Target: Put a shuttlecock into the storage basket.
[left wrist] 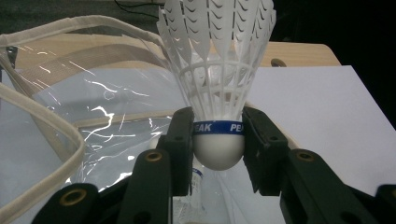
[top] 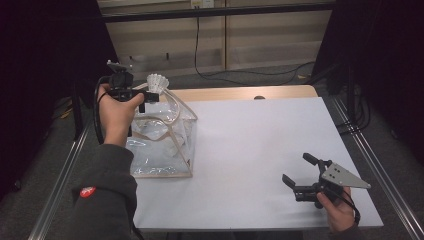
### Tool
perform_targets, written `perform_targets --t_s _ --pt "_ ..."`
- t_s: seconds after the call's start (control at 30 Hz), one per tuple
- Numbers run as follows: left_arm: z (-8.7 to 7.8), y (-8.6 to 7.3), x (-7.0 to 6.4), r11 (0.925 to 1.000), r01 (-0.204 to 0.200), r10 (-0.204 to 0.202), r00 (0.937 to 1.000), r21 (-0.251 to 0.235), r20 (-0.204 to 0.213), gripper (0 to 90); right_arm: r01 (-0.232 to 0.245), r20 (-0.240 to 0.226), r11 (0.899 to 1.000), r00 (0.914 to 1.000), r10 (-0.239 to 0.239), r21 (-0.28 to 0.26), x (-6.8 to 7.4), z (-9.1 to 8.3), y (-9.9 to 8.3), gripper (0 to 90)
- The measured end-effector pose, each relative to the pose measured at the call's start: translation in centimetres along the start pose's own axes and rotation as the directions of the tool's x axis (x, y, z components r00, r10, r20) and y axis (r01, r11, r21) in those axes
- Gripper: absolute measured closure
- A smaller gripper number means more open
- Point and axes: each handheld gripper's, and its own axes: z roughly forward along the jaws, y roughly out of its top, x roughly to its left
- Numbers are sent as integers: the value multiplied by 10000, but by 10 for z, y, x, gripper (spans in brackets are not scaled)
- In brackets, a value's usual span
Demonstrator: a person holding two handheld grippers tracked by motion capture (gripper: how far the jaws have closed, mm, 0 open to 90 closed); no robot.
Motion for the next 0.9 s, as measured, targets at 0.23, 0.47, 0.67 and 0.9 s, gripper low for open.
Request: perform_targets --t_s 0.23,0.47,0.67,0.9 --pt "0 -3 5 10000 99 -99 9998 -2 -172 654 23 31 10000 10000 -23 -25 0 0 0 3" --pt "2 -6 10 9999 169 -168 9994 23 -298 653 15 0 10000 10000 -15 -6 0 0 0 3" --pt "3 -9 17 9996 287 -286 9989 21 -372 653 -12 -18 10000 10000 12 6 0 0 0 3" --pt "4 -12 21 9994 353 -354 9981 -35 -497 652 -27 -26 10000 10000 27 14 1 0 0 3"
